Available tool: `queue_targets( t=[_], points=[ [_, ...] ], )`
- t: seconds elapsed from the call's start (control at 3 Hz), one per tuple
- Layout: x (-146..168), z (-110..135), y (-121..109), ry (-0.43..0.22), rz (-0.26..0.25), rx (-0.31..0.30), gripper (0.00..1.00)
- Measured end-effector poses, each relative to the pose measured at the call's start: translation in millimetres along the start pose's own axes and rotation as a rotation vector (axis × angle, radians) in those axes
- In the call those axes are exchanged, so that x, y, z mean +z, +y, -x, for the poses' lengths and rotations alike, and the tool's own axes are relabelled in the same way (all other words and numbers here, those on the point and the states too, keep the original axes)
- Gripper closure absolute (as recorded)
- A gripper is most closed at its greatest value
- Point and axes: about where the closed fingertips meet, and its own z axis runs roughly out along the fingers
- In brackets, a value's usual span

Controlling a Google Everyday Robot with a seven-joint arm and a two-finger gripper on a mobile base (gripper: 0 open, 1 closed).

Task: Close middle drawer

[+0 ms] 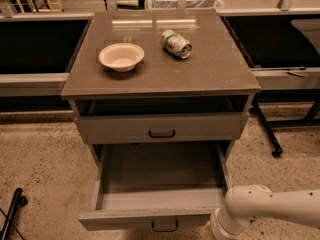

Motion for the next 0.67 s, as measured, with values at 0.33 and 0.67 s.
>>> queue_targets(
  t=[0.33, 0.67],
  points=[
    [21.4, 0.0, -4.4, -0.056, -0.036, -0.073, 0.51],
    [32.9, 7.5, -18.6, -0.086, -0.111, -0.169, 0.20]
  ],
)
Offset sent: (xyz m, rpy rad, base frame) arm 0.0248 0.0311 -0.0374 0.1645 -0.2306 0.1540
